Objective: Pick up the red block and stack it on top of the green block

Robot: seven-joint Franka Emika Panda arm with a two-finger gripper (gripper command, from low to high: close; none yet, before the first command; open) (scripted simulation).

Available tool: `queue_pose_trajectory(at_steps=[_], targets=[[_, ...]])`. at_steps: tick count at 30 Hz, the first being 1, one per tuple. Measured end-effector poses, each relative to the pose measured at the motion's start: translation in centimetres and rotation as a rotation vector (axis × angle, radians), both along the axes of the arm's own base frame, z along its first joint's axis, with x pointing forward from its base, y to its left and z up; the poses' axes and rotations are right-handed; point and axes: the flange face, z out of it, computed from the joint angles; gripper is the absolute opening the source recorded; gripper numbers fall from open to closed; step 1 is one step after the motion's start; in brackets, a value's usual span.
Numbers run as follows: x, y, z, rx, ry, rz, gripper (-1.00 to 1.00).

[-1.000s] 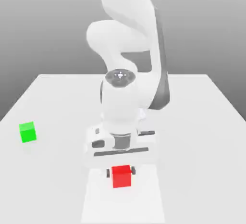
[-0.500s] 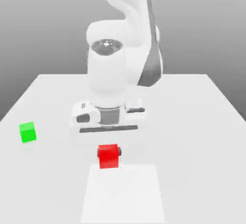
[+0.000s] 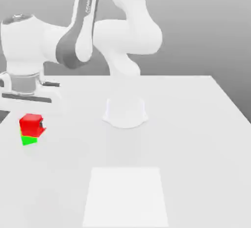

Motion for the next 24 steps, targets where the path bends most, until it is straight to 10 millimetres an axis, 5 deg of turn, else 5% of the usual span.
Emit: queue_pose_trajectory(at_steps=[7, 22, 23, 24], targets=[[-9.1, -5.2, -1.3, 0.027, 0.012, -0.13, -1.0], [-9.6, -5.5, -7.3, 0.029, 0.011, -0.137, -1.0], [-9.7, -5.5, -7.7, 0.03, 0.013, -0.137, 1.0], [-9.7, -5.5, -7.7, 0.03, 0.013, -0.137, 1.0]])
